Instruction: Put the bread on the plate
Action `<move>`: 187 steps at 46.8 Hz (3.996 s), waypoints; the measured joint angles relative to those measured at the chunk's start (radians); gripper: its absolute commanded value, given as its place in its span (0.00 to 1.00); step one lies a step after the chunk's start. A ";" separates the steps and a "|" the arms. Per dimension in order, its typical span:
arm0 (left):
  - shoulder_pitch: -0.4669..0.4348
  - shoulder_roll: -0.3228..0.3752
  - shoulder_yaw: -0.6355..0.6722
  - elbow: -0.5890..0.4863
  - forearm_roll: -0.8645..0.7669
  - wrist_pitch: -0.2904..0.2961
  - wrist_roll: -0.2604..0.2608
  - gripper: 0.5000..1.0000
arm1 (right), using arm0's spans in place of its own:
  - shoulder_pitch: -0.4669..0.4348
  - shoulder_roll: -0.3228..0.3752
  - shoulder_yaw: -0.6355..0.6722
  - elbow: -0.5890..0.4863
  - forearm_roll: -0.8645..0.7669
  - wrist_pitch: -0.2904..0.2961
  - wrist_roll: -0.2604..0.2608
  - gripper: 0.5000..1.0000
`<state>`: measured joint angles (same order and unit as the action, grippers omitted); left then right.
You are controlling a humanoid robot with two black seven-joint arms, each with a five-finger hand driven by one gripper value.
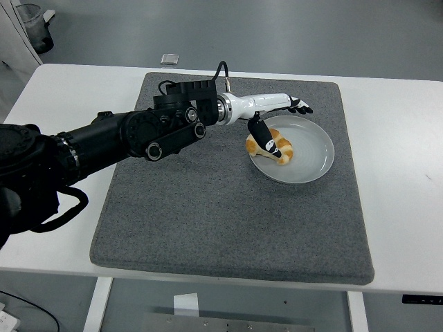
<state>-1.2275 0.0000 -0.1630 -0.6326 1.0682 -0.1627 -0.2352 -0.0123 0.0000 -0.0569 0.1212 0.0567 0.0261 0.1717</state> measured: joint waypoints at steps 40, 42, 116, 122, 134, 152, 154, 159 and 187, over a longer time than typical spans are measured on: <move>-0.085 0.189 -0.149 -0.001 -0.562 -0.102 0.007 1.00 | 0.000 0.000 0.000 0.000 0.000 0.000 0.000 0.86; -0.086 0.216 -0.149 -0.001 -0.602 -0.118 0.007 1.00 | 0.000 0.000 0.000 0.000 0.000 0.000 0.000 0.86; 0.191 0.539 -0.300 0.018 -1.270 -0.260 0.134 1.00 | 0.000 0.000 0.002 0.000 0.000 0.005 0.000 0.86; 0.208 0.537 -0.300 0.018 -1.277 -0.259 0.134 1.00 | 0.000 0.000 0.001 0.001 0.000 0.010 0.000 0.86; 0.214 0.540 -0.312 0.016 -1.286 -0.262 0.134 1.00 | 0.000 0.000 0.004 0.003 0.002 0.010 0.000 0.86; 0.202 0.531 -0.315 0.011 -1.297 -0.260 0.134 1.00 | -0.002 0.000 0.009 0.003 0.011 0.000 0.000 0.86; 0.200 0.531 -0.314 0.013 -1.297 -0.260 0.134 1.00 | -0.003 0.000 0.009 0.003 0.012 -0.001 -0.001 0.86; 0.198 0.531 -0.313 0.014 -1.297 -0.260 0.134 1.00 | -0.003 0.000 0.011 0.002 0.014 -0.002 -0.001 0.86; 0.207 0.464 -0.312 0.019 -1.297 -0.260 0.134 1.00 | -0.004 0.000 0.012 0.002 0.014 -0.002 -0.002 0.86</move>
<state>-1.0203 0.4638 -0.4747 -0.6139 -0.2286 -0.4230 -0.1012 -0.0167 0.0000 -0.0444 0.1236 0.0707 0.0245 0.1702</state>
